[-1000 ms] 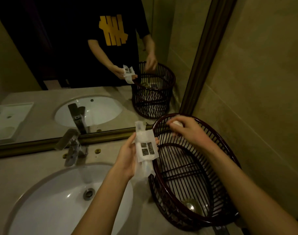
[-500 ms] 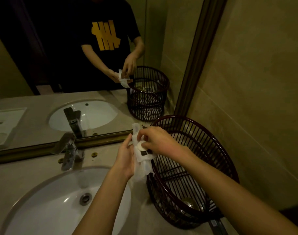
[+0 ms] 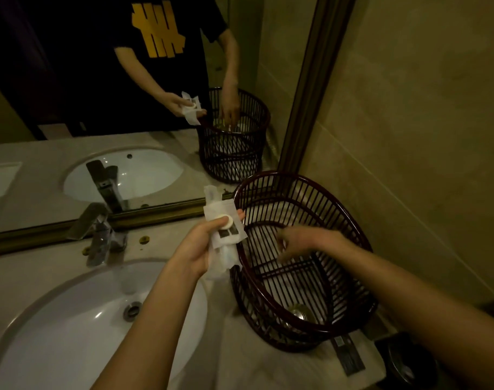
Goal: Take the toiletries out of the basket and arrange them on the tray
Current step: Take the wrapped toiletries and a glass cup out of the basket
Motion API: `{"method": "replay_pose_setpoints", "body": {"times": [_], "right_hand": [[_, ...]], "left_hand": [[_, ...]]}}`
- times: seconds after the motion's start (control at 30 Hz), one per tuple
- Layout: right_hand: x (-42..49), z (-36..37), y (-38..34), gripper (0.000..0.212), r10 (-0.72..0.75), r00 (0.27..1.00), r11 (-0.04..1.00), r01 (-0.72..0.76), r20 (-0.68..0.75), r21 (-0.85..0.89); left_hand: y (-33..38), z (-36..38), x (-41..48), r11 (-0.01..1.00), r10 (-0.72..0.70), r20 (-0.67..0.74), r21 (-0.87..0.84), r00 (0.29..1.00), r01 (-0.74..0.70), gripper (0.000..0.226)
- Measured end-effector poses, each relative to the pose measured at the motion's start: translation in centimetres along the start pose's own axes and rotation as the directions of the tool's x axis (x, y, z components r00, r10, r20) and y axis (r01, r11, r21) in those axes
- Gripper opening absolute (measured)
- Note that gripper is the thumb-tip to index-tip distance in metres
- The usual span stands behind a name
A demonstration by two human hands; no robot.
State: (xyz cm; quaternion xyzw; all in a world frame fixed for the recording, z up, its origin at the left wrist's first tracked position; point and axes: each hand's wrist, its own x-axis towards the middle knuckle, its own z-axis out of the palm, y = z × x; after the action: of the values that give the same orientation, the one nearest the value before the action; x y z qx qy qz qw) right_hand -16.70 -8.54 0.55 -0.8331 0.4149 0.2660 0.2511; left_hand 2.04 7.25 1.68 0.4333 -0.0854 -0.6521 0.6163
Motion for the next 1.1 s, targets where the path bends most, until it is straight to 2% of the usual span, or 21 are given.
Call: {"method": "replay_pose_setpoints", "body": {"times": [0.07,0.13,0.23,0.4,0.47,0.57,0.7,0.77,0.83,0.9,1.0,1.1], "right_hand": [[1.5,3.9,0.3,0.068,0.152,0.96,0.988,-0.14,0.236,-0.065],[2.8,7.5,0.0,0.077,0.261,0.895,0.959,-0.197,0.363,-0.204],[4.1,11.4,-0.2,0.059,0.281,0.883,0.912,-0.125,0.375,-0.39],[5.6,13.3,-0.5,0.074,0.287,0.824,0.856,0.009,0.489,-0.517],[5.5,12.4,-0.6,0.081,0.263,0.84,0.845,0.036,0.474,-0.533],[4.9,10.0,-0.5,0.08,0.159,0.919,0.879,0.035,0.361,-0.475],[3.8,7.2,-0.1,0.094,0.107,0.961,0.959,-0.033,0.256,-0.28],[2.4,5.7,0.0,0.084,0.047,0.989,0.994,-0.033,0.143,-0.101],[0.3,4.1,0.3,0.066,-0.002,0.998,0.997,0.007,-0.059,0.081],[-2.5,2.7,-0.1,0.066,-0.015,0.96,0.974,0.078,-0.281,0.214],[-7.2,2.0,-2.1,0.063,-0.041,0.834,0.894,0.276,-0.55,0.353],[-11.7,2.9,-6.6,0.064,-0.085,0.719,0.81,0.453,-0.69,0.372]], "left_hand": [[-0.1,0.1,0.0,1.0,0.004,-0.003,-0.008,1.0,-0.004,0.04],[-0.2,0.3,-0.1,1.0,0.015,-0.026,0.008,1.0,-0.015,0.04],[-0.3,0.8,-0.1,0.998,0.049,-0.074,0.035,0.996,-0.046,0.039],[-0.5,1.3,-0.5,0.999,0.054,-0.103,0.011,0.993,-0.053,0.041],[-0.4,1.7,-0.6,0.998,0.069,-0.121,0.018,0.99,-0.067,0.042],[-0.3,2.1,-1.1,0.997,0.081,-0.136,0.013,0.987,-0.08,0.041],[-0.5,1.6,-2.3,0.992,0.038,-0.11,-0.119,0.993,-0.051,0.042],[-0.5,0.7,-3.2,0.978,0.025,-0.074,-0.204,0.997,-0.039,0.043],[-0.2,-0.5,-4.3,0.959,0.038,-0.054,-0.277,0.998,-0.051,0.043],[0.1,-2.3,-6.0,0.944,0.078,-0.064,-0.316,0.995,-0.094,0.043],[0.6,-6.0,-9.4,0.937,0.082,-0.073,-0.333,0.994,-0.102,0.039],[1.2,-10.8,-14.0,0.937,0.075,-0.084,-0.335,0.994,-0.099,0.039]]}}
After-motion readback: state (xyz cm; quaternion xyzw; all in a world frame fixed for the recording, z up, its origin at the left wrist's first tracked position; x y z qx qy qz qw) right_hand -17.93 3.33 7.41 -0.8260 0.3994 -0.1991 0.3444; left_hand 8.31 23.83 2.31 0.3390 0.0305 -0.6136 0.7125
